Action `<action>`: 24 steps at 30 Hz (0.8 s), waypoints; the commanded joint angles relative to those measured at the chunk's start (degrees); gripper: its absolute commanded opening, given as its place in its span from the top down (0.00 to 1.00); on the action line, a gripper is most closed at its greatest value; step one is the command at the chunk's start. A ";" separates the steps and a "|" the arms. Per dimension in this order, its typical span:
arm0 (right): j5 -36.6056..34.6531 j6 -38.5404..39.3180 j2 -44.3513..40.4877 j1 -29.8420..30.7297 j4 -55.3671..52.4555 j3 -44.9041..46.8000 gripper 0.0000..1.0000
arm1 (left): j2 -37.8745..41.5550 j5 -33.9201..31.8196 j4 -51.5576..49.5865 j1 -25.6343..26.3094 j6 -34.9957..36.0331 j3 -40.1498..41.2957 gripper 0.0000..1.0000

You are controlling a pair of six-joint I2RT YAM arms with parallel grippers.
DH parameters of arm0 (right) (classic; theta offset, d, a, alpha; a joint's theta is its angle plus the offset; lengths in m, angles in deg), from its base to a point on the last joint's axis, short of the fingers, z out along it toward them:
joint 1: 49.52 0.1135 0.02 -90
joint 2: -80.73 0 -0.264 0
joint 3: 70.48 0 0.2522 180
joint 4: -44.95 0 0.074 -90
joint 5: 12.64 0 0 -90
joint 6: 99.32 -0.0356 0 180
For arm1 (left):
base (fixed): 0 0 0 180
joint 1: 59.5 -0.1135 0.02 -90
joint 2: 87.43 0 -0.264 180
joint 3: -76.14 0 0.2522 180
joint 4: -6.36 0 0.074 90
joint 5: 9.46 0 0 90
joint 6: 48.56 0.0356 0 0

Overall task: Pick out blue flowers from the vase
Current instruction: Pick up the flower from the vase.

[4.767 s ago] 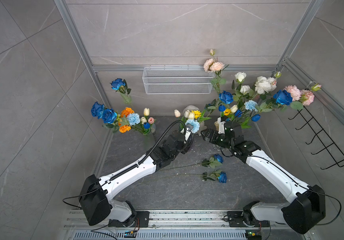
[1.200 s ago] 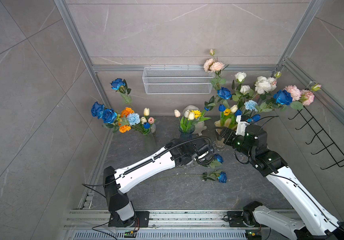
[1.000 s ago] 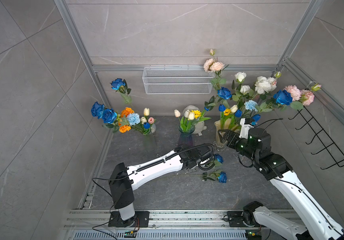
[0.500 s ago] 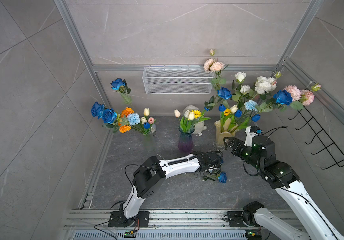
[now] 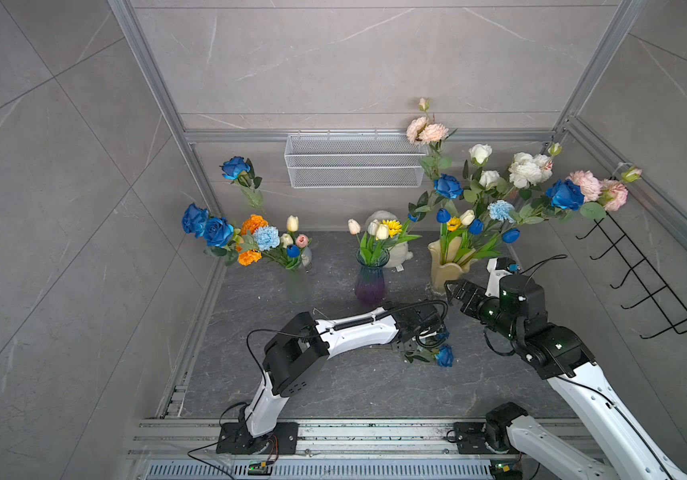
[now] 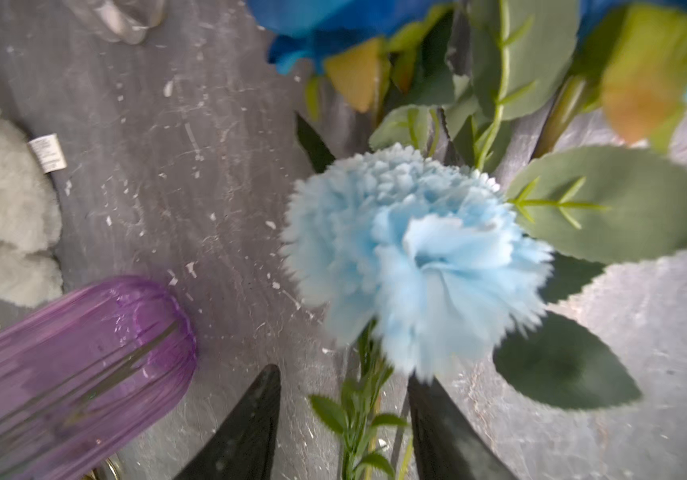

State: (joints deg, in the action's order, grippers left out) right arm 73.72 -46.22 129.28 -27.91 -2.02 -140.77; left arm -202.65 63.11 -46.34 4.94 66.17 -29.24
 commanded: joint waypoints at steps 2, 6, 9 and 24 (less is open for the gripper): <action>1.99 -1.75 1.31 -0.26 3.86 1.78 0.05 | 11.76 0.70 -0.76 -2.04 -1.63 0.86 0.43; 4.60 -3.61 3.32 -0.30 9.51 4.17 0.05 | 19.33 3.28 1.59 -5.82 -3.12 0.47 0.38; 6.76 -3.61 5.25 -0.25 12.88 4.68 0.05 | 20.74 3.44 3.96 -8.76 -2.82 -2.86 0.32; 13.13 -11.22 11.92 -0.25 28.21 10.69 0.05 | 3.99 13.42 8.98 -16.50 -0.02 -34.40 0.28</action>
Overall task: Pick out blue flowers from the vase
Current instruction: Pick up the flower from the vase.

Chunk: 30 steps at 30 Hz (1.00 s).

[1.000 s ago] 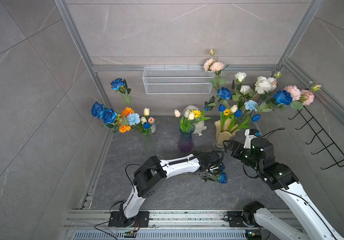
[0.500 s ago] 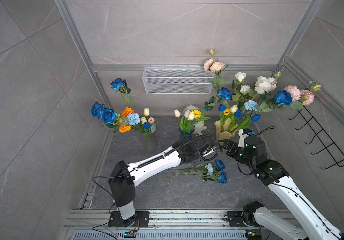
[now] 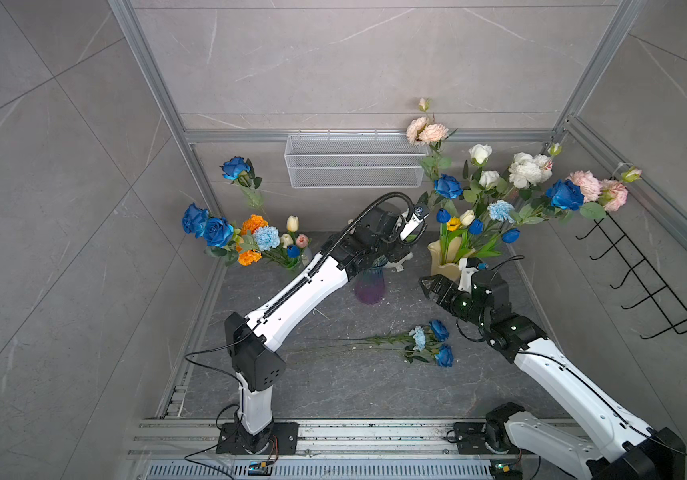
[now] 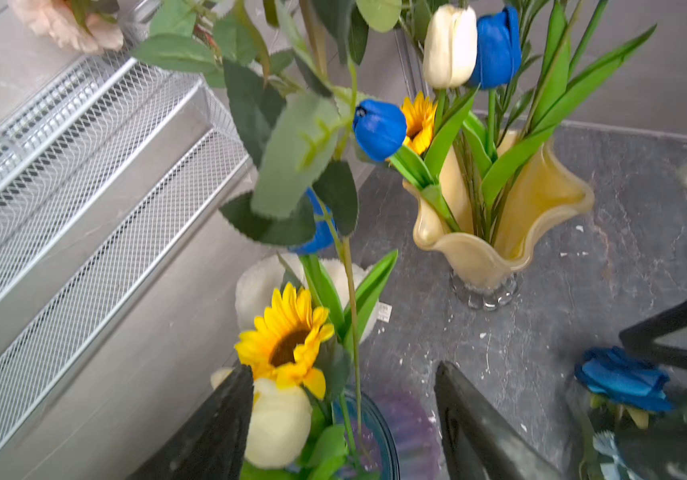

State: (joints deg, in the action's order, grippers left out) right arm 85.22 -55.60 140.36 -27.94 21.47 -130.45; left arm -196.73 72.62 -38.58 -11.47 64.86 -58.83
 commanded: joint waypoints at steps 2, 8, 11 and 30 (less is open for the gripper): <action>1.63 -2.08 1.89 -0.23 5.64 0.20 0.05 | -3.87 5.02 1.14 -0.04 1.36 -7.46 0.27; 2.45 -3.44 5.47 -0.24 10.13 -0.52 0.05 | -7.89 6.23 1.80 -0.48 1.23 -10.94 0.29; 3.12 -4.44 7.68 -0.28 12.75 -0.88 0.06 | -8.47 4.88 5.54 -0.57 1.24 -9.31 0.31; 3.47 -3.31 13.55 -0.23 16.30 -4.80 0.06 | -8.17 -3.40 18.55 -0.42 4.92 -4.25 0.88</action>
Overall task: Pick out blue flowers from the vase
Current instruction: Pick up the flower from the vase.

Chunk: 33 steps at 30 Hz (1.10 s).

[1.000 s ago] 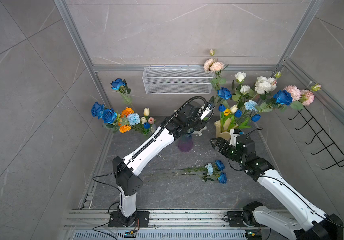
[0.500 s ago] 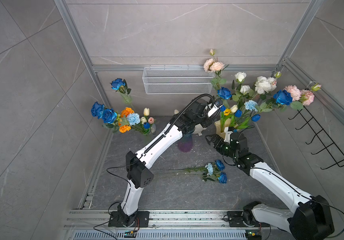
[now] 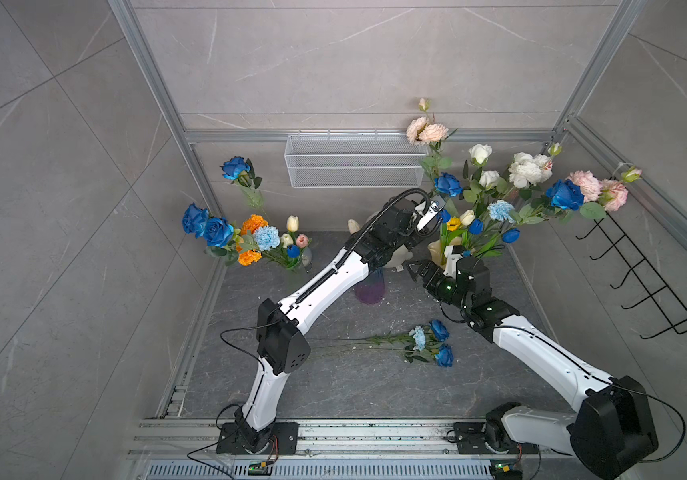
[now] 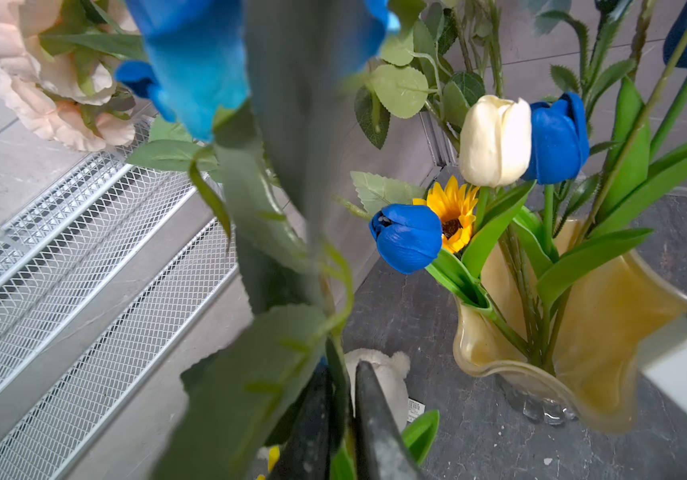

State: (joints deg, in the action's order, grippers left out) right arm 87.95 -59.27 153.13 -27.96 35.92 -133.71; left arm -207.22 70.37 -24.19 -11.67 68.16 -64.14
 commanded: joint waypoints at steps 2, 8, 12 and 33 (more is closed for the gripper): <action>0.75 0.92 1.30 -0.25 1.78 -1.90 0.06 | 3.94 -0.98 5.86 -0.11 1.66 2.89 0.89; 1.17 1.86 3.14 -0.21 2.42 -2.99 0.07 | 6.65 -0.64 8.00 -0.15 1.48 4.97 1.00; 1.70 2.42 4.40 -0.07 3.17 -3.98 0.07 | 8.42 -0.08 8.10 -0.04 1.23 5.40 1.00; -0.10 8.95 15.51 3.81 -1.38 -16.19 0.07 | 31.84 9.07 19.29 1.91 -10.53 17.87 1.00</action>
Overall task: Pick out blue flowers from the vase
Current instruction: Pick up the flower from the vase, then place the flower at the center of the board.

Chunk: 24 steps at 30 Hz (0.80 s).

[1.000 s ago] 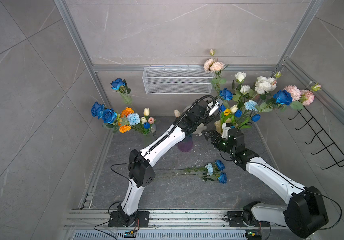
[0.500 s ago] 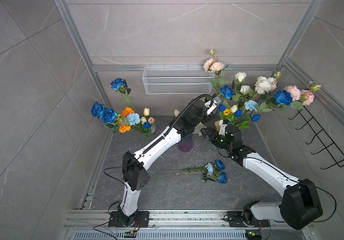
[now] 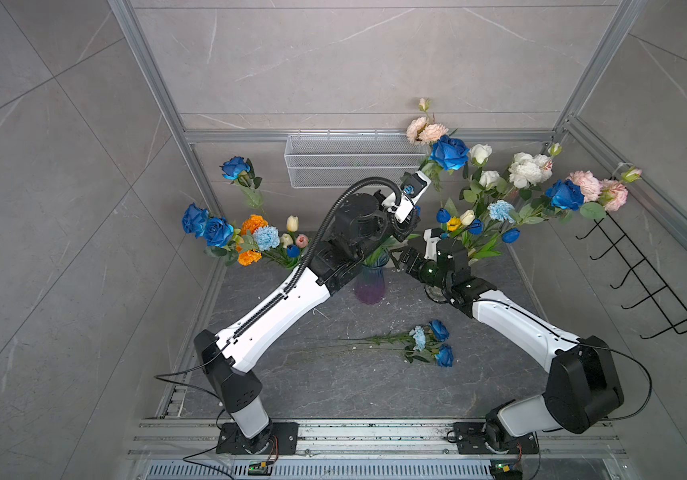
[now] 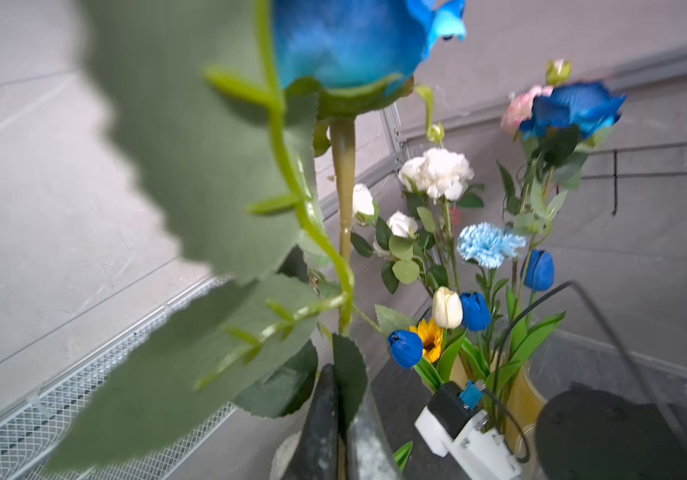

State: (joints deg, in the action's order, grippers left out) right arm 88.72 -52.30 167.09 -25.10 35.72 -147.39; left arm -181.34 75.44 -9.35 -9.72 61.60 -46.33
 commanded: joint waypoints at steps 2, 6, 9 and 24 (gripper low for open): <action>-1.32 2.50 2.41 1.49 -1.99 -3.58 0.07 | 9.12 5.69 2.39 -0.03 -5.00 0.20 1.00; -1.70 2.55 3.58 1.60 -2.29 -4.22 0.07 | 15.32 6.33 -6.18 0.05 -5.01 -1.23 1.00; -1.15 2.52 4.93 1.61 -2.82 -5.19 0.07 | 19.76 5.93 -15.93 0.05 -4.61 -3.11 1.00; -2.00 4.04 1.50 1.59 -5.14 -5.19 0.21 | 28.54 -6.70 -43.28 1.00 -3.64 14.90 1.00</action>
State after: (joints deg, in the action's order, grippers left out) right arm 88.02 -49.76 172.51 -23.61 32.79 -151.41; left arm -149.87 73.34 -46.31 -9.33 57.88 -37.54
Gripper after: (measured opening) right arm 0.790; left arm 0.053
